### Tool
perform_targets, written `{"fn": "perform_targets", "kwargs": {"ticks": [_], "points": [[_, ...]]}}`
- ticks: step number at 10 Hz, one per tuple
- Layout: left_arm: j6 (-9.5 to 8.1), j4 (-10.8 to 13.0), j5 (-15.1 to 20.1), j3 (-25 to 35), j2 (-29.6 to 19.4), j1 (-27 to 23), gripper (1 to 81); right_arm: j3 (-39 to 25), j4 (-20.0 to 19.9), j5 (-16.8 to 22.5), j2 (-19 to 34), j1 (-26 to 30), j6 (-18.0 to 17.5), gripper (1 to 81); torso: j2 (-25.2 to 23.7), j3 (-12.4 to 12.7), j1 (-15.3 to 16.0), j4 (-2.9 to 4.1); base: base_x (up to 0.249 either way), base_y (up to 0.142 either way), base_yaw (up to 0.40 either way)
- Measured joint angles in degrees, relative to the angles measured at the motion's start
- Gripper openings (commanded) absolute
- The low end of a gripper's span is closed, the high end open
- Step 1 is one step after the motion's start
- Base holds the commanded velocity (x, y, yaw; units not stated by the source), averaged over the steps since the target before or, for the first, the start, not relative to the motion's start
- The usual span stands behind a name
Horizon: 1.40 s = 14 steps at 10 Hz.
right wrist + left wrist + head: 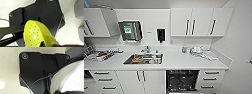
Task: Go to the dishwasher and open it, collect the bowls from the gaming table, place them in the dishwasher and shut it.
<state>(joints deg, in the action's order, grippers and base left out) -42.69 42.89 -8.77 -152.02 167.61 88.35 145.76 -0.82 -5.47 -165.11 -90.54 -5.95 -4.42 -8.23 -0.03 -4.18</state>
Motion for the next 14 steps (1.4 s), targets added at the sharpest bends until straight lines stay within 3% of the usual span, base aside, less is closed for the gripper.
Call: {"fn": "perform_targets", "kwargs": {"ticks": [14], "points": [[0.0,0.0,0.1,0.0,0.0,0.2,1.0,0.0,0.0,0.0,0.0,-0.5,0.0,1.0,0.0,0.0,0.1,0.0,0.13,0.0,0.0]]}}
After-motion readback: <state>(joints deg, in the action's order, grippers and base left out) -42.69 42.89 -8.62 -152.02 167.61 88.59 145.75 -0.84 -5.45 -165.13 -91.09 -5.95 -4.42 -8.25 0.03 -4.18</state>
